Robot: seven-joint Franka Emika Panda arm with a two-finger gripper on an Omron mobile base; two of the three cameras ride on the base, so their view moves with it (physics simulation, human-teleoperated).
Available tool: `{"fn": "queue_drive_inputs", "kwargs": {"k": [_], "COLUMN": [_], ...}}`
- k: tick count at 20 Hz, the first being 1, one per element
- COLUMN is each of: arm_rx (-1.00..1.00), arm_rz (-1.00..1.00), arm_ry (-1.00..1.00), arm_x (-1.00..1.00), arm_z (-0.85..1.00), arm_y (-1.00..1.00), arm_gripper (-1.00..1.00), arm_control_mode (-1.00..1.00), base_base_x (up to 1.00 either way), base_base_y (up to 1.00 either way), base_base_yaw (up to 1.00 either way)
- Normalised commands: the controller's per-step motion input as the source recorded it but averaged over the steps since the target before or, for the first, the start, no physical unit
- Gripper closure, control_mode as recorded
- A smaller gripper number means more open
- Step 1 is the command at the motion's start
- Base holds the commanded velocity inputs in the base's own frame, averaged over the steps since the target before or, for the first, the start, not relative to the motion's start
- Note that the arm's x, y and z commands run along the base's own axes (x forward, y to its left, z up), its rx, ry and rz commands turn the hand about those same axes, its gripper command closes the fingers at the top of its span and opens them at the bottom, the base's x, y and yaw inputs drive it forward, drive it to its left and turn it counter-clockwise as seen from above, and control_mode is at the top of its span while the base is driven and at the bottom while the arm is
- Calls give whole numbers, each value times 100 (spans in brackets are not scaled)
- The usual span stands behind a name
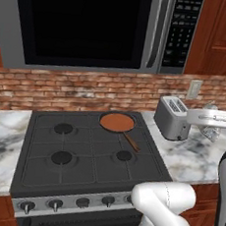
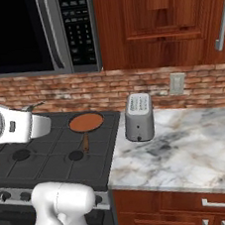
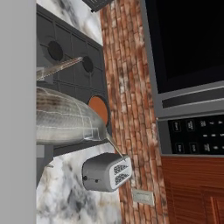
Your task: Retrieve the fish from the fridge and place it on the saucepan with marinade on the stove.
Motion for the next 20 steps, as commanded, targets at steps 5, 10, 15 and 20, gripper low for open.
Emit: {"fn": "queue_drive_inputs", "kwargs": {"k": [5,10,15,20], "arm_rx": [0,0,0,0], "arm_rz": [0,0,0,0], "arm_ry": [0,0,0,0], "arm_x": [0,0,0,0], "arm_z": [0,0,0,0], "arm_y": [0,0,0,0], "arm_gripper": [100,100,100,100], "arm_control_mode": [100,100,100,-100], "base_base_x": [38,18,0,0], "base_base_y": [57,25,2,0], "base_base_yaw": [0,0,0,0]}}
